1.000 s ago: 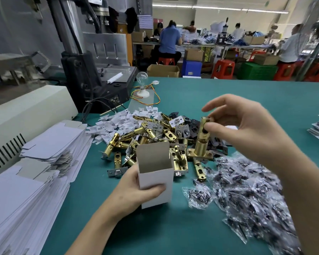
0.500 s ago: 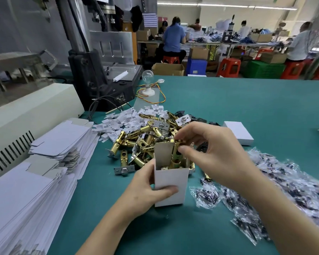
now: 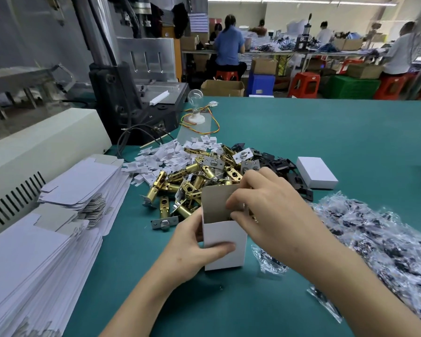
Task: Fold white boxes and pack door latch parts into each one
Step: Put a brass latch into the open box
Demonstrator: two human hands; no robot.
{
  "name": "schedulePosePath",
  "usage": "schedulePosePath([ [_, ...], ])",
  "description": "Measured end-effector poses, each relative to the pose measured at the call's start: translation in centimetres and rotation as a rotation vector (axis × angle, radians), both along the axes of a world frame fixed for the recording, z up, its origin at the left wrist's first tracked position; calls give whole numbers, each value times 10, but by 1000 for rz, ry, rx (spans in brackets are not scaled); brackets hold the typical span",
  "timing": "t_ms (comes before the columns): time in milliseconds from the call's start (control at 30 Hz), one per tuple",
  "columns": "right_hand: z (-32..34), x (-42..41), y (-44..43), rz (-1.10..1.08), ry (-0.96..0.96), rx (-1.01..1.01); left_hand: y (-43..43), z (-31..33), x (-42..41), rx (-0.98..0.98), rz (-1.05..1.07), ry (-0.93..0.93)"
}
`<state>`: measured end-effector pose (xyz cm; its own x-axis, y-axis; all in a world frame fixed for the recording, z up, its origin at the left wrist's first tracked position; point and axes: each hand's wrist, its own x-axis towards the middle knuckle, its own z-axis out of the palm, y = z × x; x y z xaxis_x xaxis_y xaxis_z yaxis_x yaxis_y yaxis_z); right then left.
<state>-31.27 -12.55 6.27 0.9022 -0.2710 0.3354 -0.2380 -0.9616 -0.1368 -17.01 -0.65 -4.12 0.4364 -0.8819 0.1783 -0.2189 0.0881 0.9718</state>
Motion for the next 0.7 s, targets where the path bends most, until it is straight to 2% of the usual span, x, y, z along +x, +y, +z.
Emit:
schedulePosePath([
  [200, -24, -15, 10, 73, -298, 39, -1, -2, 1, -34, 27, 24],
  [333, -53, -25, 15, 107, -363, 118, -2, -1, 0, -64, 40, 38],
  [400, -66, -31, 16, 139, -302, 152, -2, -1, 1, -63, 63, 22],
  [567, -91, -31, 21, 176, 74, 230, -4, -5, 3, -41, 101, -7],
  [633, -98, -29, 21, 180, 112, 315, -3, -7, 3, -36, 93, 2],
  [700, -99, -28, 20, 204, 86, 314, -3, -7, 3, -29, 92, 3],
])
